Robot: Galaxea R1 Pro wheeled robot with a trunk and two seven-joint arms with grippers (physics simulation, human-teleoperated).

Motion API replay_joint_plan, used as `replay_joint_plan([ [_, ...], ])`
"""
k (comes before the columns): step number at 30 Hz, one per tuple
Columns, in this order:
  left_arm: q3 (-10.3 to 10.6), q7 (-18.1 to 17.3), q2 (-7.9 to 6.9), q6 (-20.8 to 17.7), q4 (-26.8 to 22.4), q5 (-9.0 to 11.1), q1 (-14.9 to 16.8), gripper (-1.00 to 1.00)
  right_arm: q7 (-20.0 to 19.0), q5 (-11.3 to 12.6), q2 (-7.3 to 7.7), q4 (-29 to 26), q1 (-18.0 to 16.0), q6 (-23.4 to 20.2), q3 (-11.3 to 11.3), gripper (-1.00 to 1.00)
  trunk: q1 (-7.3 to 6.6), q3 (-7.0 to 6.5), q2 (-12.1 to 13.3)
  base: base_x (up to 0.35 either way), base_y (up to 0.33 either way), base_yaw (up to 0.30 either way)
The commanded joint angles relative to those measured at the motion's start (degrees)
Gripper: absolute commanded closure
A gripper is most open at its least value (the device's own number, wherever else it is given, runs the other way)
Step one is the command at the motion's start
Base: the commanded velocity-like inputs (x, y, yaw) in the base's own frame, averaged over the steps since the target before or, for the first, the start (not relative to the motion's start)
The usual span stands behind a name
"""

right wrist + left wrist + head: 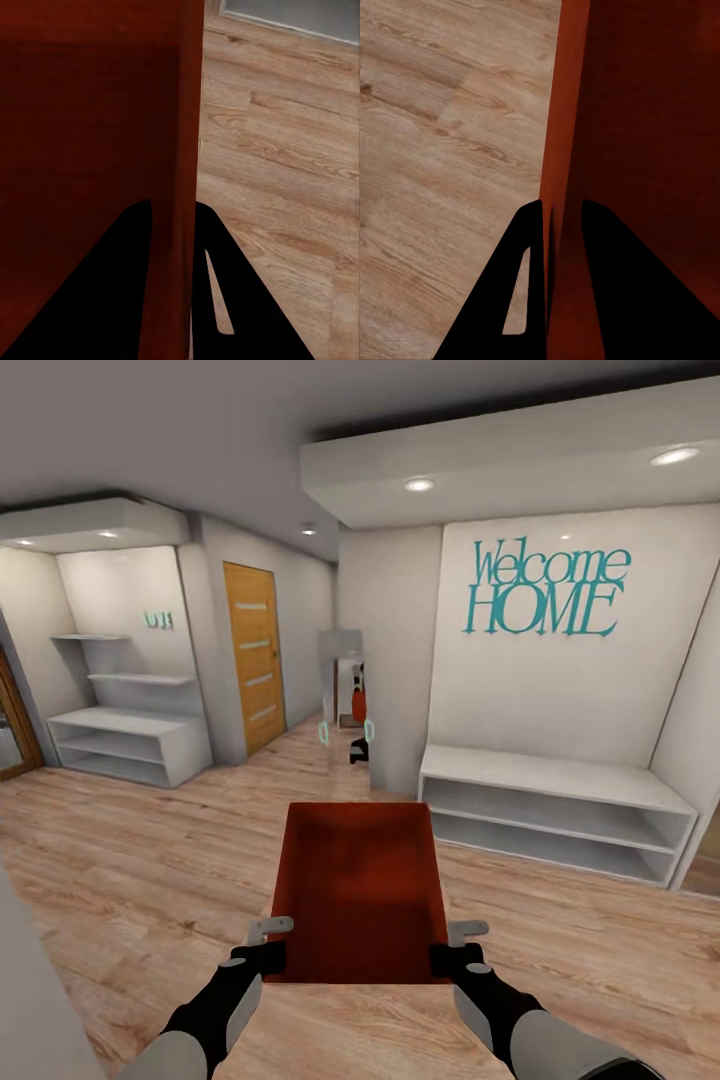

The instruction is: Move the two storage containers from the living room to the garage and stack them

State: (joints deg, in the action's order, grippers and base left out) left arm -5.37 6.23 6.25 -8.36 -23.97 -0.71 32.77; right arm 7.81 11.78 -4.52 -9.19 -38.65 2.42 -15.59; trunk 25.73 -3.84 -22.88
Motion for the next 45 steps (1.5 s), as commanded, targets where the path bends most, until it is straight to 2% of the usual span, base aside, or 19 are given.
replay_joint_plan([
  [1,-0.61,1.15,-1.07,0.37,-0.31,-1.14,0.02,1.00,0.30,0.96,0.04,0.23,-0.02,0.25,0.64,1.00,0.05,0.02,-0.04,0.322,0.000,0.198],
  [15,-0.61,1.15,-1.07,0.37,-0.38,-1.14,0.02,1.00,0.27,0.88,0.07,0.23,-0.02,0.31,0.65,1.00,0.05,0.02,-0.04,0.322,0.000,0.249],
  [45,-0.61,1.15,-1.06,0.37,-0.38,-1.14,0.02,1.00,0.35,0.90,0.04,0.23,-0.01,0.66,0.65,1.00,0.05,0.02,-0.04,0.322,0.000,0.024],
])
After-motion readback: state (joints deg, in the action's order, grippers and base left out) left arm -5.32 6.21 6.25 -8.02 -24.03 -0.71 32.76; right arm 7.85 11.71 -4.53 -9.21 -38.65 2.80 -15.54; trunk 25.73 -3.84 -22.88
